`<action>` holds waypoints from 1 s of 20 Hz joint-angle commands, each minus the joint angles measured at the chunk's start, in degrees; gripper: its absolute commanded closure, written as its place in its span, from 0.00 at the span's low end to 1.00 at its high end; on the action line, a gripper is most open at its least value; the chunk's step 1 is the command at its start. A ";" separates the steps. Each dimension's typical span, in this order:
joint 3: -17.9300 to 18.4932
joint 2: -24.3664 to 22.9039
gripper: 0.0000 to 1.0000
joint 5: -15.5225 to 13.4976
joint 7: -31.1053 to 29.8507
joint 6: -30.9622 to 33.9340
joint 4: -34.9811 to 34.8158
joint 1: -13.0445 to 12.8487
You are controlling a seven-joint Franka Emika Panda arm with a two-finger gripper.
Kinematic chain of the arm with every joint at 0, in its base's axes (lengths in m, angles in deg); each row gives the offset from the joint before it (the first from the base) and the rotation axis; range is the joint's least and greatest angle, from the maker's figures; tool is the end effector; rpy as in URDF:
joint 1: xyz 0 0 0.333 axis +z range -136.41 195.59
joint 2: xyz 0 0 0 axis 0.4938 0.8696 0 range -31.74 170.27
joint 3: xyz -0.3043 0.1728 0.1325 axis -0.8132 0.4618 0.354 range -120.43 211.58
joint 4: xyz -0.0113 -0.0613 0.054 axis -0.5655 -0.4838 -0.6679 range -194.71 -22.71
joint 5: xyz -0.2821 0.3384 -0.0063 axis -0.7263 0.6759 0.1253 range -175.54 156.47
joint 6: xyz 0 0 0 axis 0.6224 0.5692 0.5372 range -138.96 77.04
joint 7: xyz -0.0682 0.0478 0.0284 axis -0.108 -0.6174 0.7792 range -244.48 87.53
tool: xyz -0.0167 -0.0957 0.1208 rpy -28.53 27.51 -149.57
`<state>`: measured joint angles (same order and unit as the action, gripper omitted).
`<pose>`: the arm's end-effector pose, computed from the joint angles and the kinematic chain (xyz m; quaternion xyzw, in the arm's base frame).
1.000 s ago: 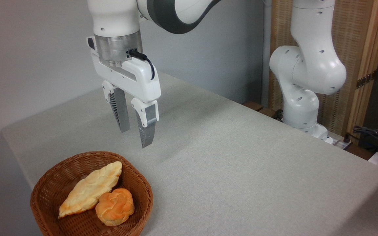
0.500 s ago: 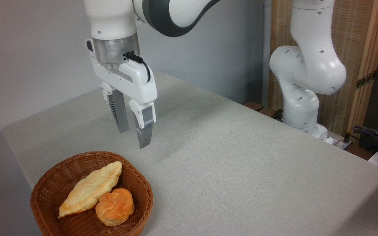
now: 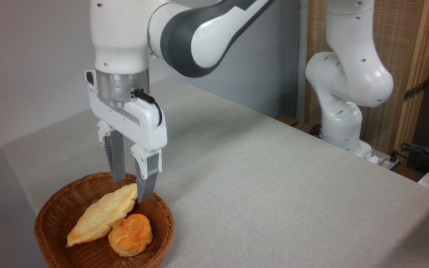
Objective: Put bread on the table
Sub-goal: 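Lower the open gripper into the basket over the round golden bun, then close the gripper on the round golden bun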
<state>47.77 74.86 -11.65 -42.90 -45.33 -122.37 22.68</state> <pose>0.6703 -0.0592 0.4995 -0.9361 0.3353 -0.1057 0.0137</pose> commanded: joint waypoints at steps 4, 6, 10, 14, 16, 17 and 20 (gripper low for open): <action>0.97 6.08 0.00 3.96 1.16 -7.91 1.01 0.06; 0.97 7.67 0.00 3.96 1.16 -9.23 1.01 0.06; 2.11 9.17 0.00 5.72 1.16 -9.41 0.92 0.06; 2.03 10.04 0.00 5.81 1.25 -9.32 0.74 -0.12; 2.03 9.96 0.07 5.89 1.25 -9.23 0.74 -0.21; 1.85 9.96 0.20 5.89 1.33 -9.23 0.74 -0.21; 1.59 9.87 0.49 5.81 1.34 -9.15 0.83 -0.30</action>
<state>49.25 84.27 -6.82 -42.38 -54.34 -122.36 22.57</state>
